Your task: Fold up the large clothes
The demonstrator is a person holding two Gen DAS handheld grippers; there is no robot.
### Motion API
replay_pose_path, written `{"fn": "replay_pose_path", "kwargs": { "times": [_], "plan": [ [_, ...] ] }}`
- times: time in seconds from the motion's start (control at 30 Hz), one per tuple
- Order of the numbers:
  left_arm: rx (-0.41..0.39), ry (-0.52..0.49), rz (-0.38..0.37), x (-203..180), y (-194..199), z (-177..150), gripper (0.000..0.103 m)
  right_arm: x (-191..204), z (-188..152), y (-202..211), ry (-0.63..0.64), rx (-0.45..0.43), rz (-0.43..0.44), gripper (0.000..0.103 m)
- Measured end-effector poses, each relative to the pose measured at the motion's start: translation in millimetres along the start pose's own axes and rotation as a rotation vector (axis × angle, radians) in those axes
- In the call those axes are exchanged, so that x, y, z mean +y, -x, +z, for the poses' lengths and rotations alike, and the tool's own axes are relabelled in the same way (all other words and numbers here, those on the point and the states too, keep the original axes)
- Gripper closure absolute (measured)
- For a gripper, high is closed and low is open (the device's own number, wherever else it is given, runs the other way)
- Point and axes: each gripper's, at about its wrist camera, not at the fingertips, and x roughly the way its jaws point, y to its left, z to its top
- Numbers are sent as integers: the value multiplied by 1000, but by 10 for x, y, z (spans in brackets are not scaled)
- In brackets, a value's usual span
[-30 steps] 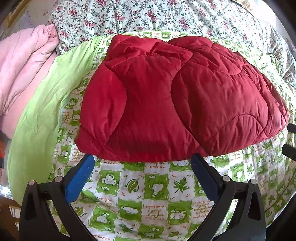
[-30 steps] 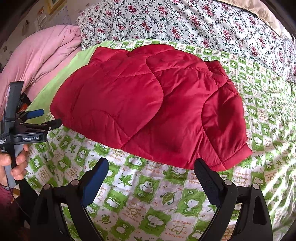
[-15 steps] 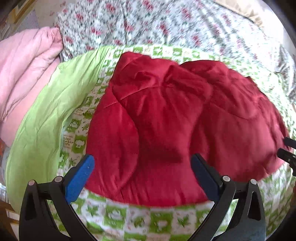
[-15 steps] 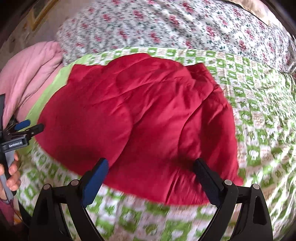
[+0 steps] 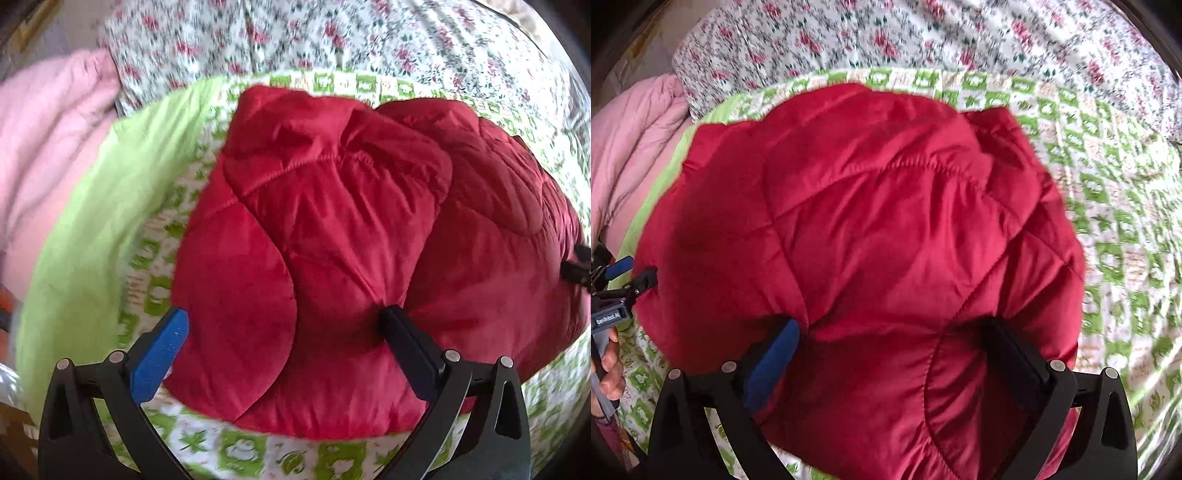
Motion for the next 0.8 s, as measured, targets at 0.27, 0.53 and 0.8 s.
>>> {"fn": "replay_pose_path", "kwargs": {
  "times": [0.27, 0.53, 0.8],
  "plan": [
    [-73, -35, 1, -25, 464, -226, 0, 172, -398, 588, 79, -51, 40, 1],
    [-84, -77, 2, -149, 742, -502, 0, 421, -887, 956, 166, -61, 24, 1],
    [-102, -130, 42, -222, 994, -698, 0, 492, -1124, 1208, 171, -76, 5, 1]
  ]
}}
